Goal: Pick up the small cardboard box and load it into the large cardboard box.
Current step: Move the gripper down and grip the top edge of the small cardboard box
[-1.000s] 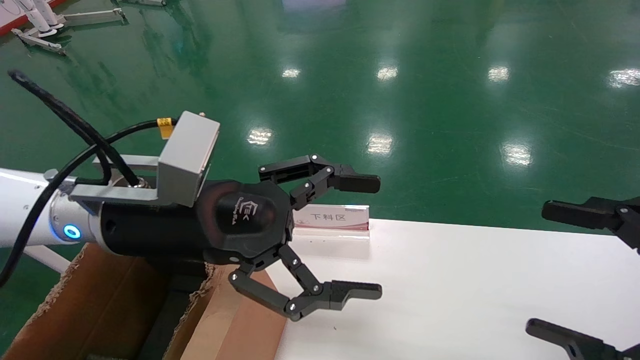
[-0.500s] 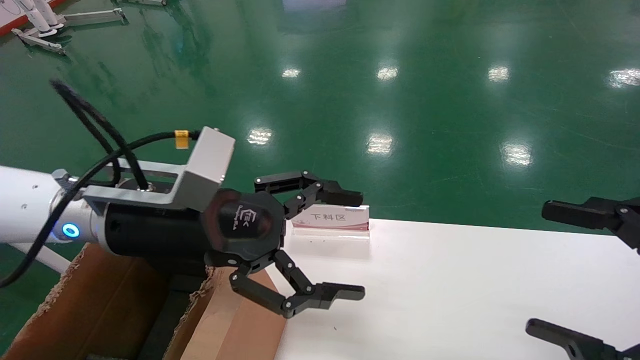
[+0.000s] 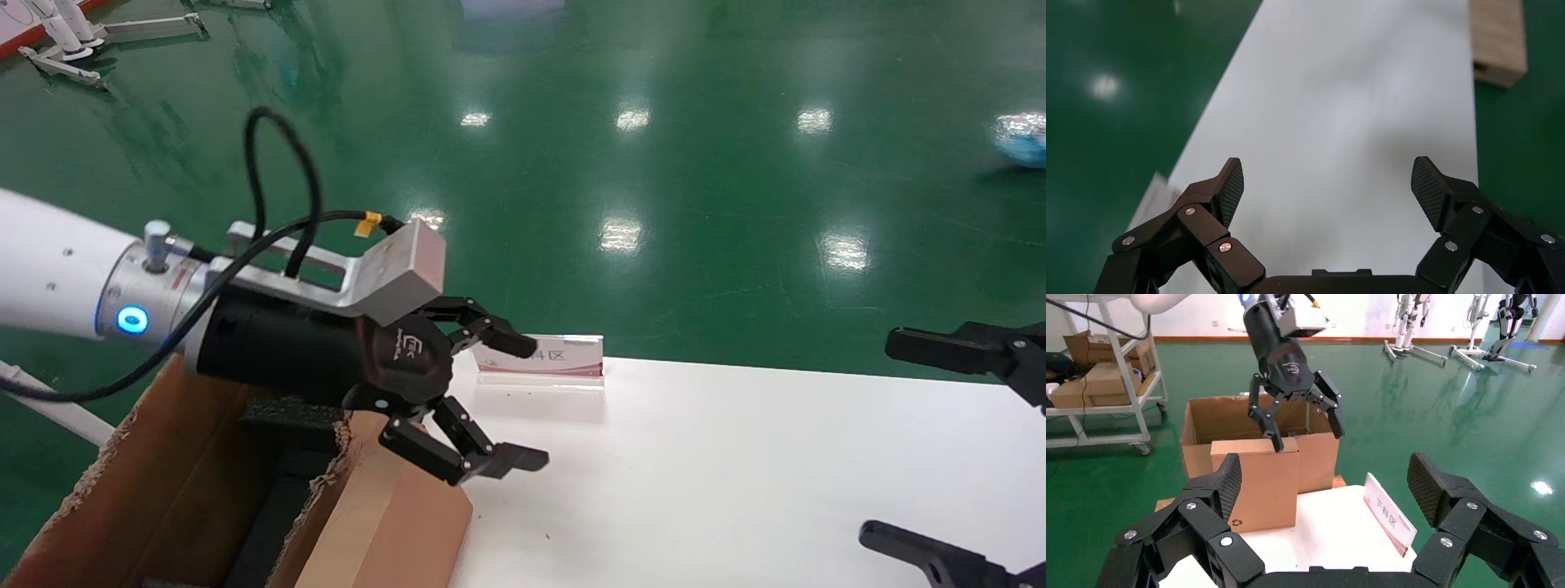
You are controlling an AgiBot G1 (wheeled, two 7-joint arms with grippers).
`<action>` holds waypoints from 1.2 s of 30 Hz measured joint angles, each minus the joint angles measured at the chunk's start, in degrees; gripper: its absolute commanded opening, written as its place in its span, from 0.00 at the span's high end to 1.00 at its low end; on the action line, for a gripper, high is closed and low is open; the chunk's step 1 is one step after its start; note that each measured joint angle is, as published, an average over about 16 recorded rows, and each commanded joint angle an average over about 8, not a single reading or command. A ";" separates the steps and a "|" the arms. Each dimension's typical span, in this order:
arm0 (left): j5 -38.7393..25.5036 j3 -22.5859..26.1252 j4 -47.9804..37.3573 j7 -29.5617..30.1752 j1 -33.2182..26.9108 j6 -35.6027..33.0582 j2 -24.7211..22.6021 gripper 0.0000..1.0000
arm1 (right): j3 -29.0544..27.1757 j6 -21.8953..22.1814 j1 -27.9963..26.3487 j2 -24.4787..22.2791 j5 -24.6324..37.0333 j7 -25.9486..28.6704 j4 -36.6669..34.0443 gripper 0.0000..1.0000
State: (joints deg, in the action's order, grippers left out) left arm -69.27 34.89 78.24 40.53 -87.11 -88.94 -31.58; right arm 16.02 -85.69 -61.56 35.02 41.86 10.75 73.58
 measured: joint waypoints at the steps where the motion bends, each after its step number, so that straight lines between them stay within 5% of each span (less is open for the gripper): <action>1: -1.12 1.08 0.33 2.12 -1.58 -0.43 -0.21 0.00 | 0.00 0.00 0.00 0.00 0.00 0.00 0.00 0.00; 17: -10.72 21.11 3.55 30.34 -23.60 -6.06 -4.45 0.00 | 0.00 0.00 0.00 0.00 0.00 0.00 0.00 0.00; 36: -8.46 48.09 4.95 50.50 -42.75 -10.31 -9.72 0.00 | 0.00 0.00 0.00 0.00 0.00 0.00 0.00 0.00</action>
State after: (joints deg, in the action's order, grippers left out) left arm -77.73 82.99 83.19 91.03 -129.86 -99.25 -41.30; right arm 16.02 -85.69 -61.56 35.02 41.86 10.75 73.58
